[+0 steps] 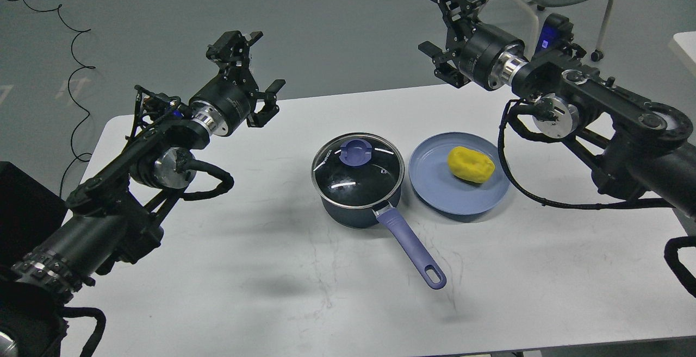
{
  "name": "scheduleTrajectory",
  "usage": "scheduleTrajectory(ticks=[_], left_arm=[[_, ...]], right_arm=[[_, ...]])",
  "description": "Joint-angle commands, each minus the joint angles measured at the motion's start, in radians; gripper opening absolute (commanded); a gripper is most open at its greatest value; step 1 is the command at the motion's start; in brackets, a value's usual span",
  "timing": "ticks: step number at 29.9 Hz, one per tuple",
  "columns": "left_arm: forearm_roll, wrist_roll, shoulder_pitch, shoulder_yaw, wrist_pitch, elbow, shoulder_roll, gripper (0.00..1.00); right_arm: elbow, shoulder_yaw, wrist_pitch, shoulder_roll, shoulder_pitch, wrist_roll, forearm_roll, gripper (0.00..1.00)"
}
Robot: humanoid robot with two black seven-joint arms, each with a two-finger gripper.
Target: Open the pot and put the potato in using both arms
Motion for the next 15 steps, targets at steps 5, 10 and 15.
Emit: scheduleTrajectory(ticks=[5, 10, 15], left_arm=[[-0.002, -0.01, 0.002, -0.006, 0.0, 0.0, 0.02, 0.98], [-0.014, -0.016, 0.002, -0.009, -0.003, 0.0, 0.029, 0.98], [-0.016, -0.018, 0.006, -0.01, -0.009, 0.0, 0.029, 0.98]], right_arm=[[-0.057, 0.072, 0.065, 0.002, -0.012, 0.004, 0.006, 1.0], [-0.06, 0.072, 0.066, 0.011, -0.038, 0.0, 0.006, 1.0], [-0.066, 0.072, 0.066, 0.029, -0.038, -0.017, 0.006, 1.0]])
